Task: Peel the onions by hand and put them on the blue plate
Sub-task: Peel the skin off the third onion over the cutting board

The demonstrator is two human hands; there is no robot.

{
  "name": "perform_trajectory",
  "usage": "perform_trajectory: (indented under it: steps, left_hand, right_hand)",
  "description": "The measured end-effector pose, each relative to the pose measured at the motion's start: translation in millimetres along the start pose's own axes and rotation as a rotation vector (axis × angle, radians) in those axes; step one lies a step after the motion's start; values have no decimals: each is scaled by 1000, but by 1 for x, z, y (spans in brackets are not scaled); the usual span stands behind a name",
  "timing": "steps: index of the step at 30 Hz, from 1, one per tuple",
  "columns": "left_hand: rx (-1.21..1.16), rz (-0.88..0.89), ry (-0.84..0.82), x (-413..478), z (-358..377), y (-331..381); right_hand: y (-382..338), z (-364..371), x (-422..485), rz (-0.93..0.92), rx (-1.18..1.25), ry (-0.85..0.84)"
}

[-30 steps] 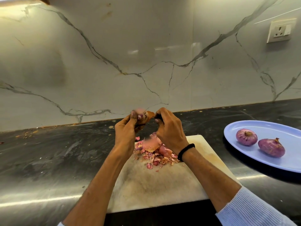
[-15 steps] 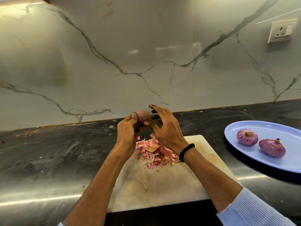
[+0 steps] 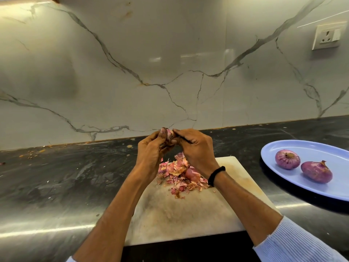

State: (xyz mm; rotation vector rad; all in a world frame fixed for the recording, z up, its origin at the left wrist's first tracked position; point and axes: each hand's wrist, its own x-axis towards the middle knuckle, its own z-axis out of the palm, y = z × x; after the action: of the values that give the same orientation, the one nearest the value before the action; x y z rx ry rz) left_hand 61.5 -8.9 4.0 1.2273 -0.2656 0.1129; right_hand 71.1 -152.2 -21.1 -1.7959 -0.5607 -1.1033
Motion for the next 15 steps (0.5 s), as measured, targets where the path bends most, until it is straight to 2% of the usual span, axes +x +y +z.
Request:
perform_trajectory:
  steps: [7,15]
  left_hand:
    - [-20,7,-26,0,-1,-1]
    - [-39,-8,-27,0,0,-5]
  right_hand:
    - [-1,1,-1,52,31,40]
    - [-3,-2,1,0,-109,98]
